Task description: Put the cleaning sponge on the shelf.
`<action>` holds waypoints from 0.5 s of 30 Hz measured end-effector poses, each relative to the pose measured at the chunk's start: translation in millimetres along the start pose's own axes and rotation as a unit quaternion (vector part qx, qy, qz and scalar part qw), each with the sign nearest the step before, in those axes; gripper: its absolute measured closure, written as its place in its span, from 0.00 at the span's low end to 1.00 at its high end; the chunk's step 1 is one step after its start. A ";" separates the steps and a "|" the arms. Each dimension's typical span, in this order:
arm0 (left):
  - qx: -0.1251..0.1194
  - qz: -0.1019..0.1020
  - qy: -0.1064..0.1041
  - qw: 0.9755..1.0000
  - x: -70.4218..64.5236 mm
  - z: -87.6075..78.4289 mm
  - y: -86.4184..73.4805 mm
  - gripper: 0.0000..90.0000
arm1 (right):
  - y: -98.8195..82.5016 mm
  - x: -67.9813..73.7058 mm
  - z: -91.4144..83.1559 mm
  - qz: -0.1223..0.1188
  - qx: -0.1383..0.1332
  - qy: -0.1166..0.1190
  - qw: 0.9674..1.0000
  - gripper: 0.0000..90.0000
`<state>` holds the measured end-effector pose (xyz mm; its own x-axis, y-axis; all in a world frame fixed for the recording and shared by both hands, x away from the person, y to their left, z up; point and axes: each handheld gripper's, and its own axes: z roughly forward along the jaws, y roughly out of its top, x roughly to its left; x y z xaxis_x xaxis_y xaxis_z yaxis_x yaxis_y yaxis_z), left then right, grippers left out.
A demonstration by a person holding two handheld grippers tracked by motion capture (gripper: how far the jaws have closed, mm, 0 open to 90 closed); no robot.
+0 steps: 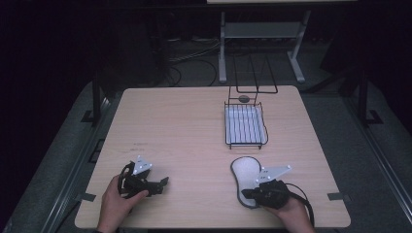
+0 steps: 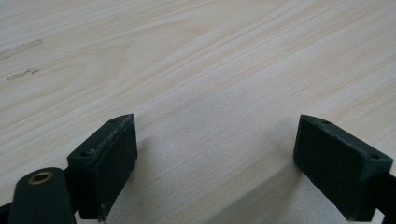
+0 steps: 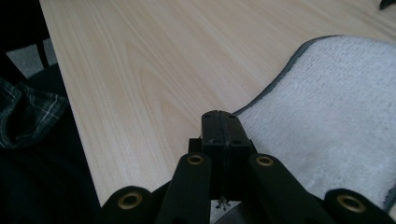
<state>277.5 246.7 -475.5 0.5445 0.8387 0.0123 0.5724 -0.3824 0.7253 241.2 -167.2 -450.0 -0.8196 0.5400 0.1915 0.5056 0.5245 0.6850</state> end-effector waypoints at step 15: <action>0.000 0.000 0.000 1.000 0.0 -0.3 -0.3 0.14 | -11.0 -9.2 -6.6 0.013 0.010 -0.017 1.000 1.00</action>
<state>277.2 246.9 -475.5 0.5450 0.8384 0.0131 0.5715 -0.3828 0.7258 241.4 -182.3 -454.7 -0.7967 0.5754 0.1848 0.5322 0.5232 0.6656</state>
